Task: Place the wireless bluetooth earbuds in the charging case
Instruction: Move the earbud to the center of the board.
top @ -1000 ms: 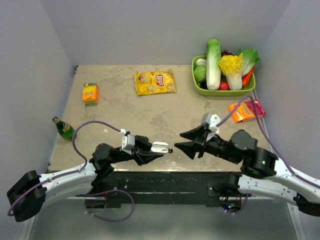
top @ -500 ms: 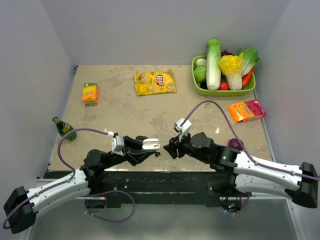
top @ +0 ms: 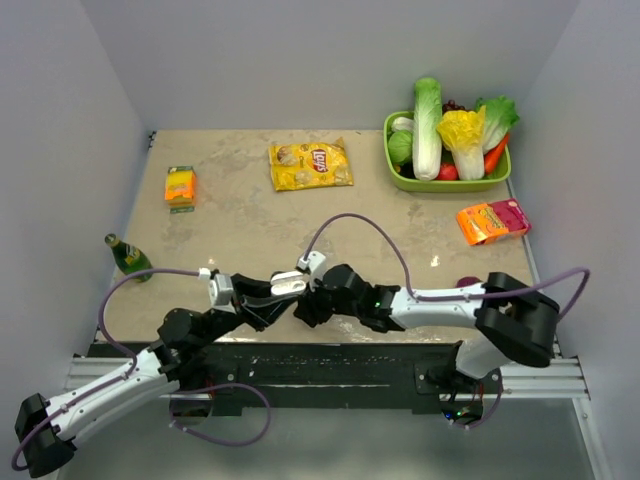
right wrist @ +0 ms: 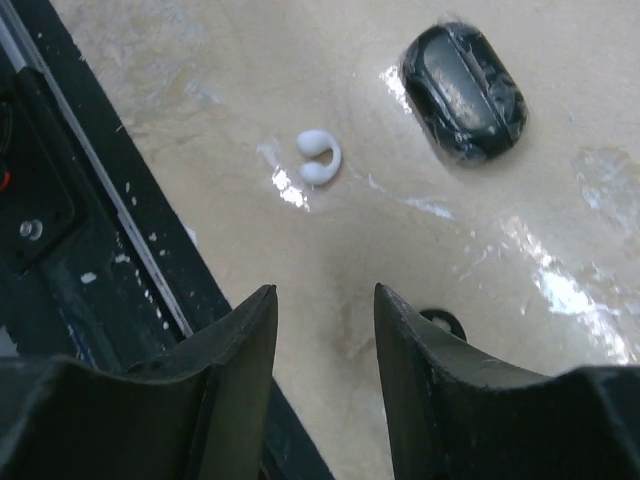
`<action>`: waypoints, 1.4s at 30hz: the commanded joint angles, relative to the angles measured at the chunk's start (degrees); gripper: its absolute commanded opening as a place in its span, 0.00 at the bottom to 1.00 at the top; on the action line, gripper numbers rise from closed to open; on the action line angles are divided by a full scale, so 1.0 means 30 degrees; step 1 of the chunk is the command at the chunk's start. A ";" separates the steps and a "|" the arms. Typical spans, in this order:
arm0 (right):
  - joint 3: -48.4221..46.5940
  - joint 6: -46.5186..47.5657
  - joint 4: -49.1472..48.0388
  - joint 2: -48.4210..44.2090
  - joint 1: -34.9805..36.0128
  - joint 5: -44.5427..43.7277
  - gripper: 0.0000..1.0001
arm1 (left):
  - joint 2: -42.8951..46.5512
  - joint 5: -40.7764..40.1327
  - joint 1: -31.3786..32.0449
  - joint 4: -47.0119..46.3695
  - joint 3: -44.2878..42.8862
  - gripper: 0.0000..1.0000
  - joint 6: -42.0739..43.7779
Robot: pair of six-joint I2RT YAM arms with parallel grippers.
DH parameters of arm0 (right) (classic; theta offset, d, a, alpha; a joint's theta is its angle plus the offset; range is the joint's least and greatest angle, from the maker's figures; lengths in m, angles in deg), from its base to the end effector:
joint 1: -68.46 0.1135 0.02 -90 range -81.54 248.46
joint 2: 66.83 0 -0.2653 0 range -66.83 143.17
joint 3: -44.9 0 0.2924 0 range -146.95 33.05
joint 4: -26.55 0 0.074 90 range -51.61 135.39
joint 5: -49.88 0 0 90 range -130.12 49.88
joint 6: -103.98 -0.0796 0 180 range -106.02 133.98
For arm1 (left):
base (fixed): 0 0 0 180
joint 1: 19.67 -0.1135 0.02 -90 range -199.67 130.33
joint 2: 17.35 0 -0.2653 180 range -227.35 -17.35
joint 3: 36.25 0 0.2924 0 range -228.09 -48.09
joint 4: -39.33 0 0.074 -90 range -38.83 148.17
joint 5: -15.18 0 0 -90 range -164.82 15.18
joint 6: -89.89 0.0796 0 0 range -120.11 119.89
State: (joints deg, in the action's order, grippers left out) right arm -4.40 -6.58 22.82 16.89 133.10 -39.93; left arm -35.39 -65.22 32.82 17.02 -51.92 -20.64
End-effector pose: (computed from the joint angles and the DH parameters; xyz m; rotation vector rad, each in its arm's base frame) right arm 0.1558 0.3293 0.1335 -0.8413 2.0725 0.8647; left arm 0.1132 -0.1693 0.2356 0.5120 1.2174 -1.2015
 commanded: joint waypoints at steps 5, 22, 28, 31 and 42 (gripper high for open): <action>-0.2602 -0.0618 -0.3451 0.3349 -0.0394 0.1489 0.42 | 0.0534 0.0050 -0.0094 -0.0042 -0.0391 0.00 -0.0186; -0.2955 -0.2610 -0.8079 0.7481 -0.0541 0.6354 0.04 | 0.1093 0.0577 -0.0036 -0.0423 -0.0303 0.00 -0.0362; -0.3366 -0.3108 -0.8051 0.8713 -0.0862 0.5361 0.03 | 0.0917 0.0636 -0.0036 -0.0423 -0.0274 0.00 -0.0304; -0.3103 -0.3254 -0.8226 0.8743 -0.1272 0.4658 0.02 | 0.0946 0.0578 -0.0036 -0.0394 -0.0216 0.00 -0.0304; -0.2721 -0.3051 -0.8287 0.8596 -0.3089 0.4568 0.06 | 0.0800 0.0489 -0.0036 -0.0335 -0.0245 0.00 -0.0274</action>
State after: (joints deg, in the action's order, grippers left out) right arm -12.57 -16.04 0.09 43.58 125.36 -24.81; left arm -32.72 -64.15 32.84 18.22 -51.92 -20.69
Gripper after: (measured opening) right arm 0.038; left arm 0.348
